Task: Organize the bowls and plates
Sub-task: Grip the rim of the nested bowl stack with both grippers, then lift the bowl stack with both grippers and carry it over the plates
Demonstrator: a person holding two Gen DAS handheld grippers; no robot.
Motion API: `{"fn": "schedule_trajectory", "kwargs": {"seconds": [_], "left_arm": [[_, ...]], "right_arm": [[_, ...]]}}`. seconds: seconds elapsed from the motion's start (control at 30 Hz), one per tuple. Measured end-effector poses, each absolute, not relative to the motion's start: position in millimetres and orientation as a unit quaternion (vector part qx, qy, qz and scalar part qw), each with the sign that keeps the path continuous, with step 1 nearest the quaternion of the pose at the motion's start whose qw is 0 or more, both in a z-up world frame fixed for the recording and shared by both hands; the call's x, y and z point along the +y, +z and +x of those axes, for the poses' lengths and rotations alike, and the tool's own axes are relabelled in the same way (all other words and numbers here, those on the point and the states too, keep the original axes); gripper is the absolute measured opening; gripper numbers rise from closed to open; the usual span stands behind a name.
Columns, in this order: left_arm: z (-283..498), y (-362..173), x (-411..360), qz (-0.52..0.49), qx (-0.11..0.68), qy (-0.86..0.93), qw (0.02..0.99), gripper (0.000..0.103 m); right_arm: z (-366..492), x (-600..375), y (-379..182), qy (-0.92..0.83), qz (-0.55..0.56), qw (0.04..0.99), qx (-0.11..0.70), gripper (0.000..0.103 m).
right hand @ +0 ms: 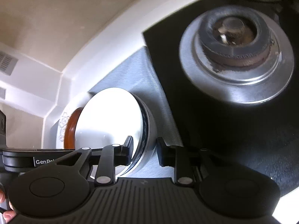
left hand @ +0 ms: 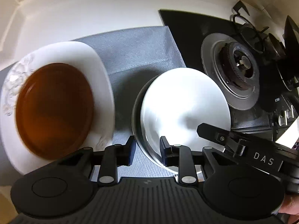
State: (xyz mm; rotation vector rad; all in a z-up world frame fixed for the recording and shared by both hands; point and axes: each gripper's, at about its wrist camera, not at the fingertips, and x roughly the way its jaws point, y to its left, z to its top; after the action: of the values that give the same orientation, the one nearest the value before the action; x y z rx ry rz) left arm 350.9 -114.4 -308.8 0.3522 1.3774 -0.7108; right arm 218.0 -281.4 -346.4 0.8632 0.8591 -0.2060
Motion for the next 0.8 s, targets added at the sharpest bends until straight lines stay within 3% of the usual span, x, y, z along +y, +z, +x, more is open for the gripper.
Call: {"fn": "schedule_trajectory", "kwargs": {"seconds": [0.4, 0.8], "left_arm": [[356.0, -229.6, -0.8, 0.065, 0.593, -0.275, 0.754, 0.030], [362.2, -198.9, 172.7, -0.008, 0.586, -0.157, 0.795, 0.029]], "right_arm": [[258.6, -200.5, -266.6, -0.011, 0.346, 0.849, 0.399, 0.029], [322.8, -46.6, -252.5, 0.129, 0.290, 0.824, 0.469, 0.029]]}}
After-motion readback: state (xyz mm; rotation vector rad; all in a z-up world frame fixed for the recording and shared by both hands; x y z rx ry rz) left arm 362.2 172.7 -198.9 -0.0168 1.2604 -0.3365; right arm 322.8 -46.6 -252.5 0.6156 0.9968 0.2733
